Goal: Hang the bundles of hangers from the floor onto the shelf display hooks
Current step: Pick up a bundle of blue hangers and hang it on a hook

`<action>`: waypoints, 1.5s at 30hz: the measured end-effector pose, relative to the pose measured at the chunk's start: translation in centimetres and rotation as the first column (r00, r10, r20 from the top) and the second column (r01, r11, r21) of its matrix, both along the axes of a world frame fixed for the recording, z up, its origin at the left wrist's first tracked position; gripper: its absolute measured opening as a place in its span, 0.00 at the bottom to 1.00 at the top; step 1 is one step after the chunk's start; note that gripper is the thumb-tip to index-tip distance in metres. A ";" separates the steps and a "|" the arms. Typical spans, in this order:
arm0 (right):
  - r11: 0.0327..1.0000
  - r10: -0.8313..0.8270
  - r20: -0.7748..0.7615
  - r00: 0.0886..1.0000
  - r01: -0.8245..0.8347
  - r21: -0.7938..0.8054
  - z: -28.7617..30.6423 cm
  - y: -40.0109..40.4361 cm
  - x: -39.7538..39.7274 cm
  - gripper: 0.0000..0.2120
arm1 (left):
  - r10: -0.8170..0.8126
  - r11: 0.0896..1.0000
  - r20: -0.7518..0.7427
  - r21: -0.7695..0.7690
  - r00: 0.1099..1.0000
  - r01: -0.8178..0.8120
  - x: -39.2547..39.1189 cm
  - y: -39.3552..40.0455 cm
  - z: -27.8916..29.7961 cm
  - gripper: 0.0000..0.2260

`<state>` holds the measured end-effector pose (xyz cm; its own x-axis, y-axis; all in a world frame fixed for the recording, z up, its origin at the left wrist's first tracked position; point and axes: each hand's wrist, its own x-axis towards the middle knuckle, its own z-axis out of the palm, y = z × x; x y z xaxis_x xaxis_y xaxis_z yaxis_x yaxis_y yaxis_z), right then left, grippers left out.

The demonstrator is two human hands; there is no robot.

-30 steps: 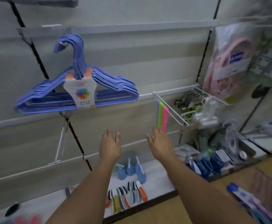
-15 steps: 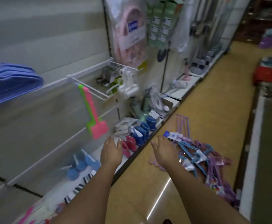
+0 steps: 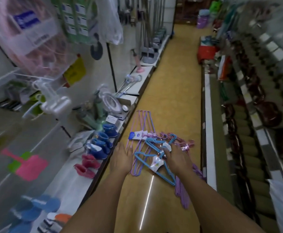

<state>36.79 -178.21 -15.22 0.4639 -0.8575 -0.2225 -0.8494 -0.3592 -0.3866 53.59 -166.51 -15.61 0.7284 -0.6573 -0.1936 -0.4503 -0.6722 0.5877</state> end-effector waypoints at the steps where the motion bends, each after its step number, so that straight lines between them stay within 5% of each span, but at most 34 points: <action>1: 1.000 -0.017 0.002 1.000 0.017 0.005 -0.4 -1.4 -0.4 0.23 | -0.017 1.000 0.001 0.011 1.000 0.017 -0.3 -1.5 -0.2 0.26; 25: 0.958 -0.257 0.001 0.966 0.255 0.134 -8.4 -17.4 4.9 0.23 | -0.308 0.946 -0.101 0.072 0.946 0.316 8.4 -21.0 -11.1 0.23; 35: 0.933 -0.288 -0.067 0.955 0.295 0.203 -20.5 -21.8 5.9 0.20 | -0.283 0.935 -0.181 0.166 0.942 0.312 9.3 -24.0 -24.0 0.24; 45: 0.954 -0.193 -0.200 0.961 0.232 0.190 -40.0 -26.2 6.5 0.21 | -0.290 0.926 -0.175 0.197 0.941 0.322 9.1 -28.0 -42.3 0.18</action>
<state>43.27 -204.40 -55.20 0.2127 -0.8570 -0.4695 -0.9587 -0.0901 -0.2698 62.68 -194.53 -57.91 0.4538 -0.7730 -0.4434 -0.5786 -0.6340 0.5131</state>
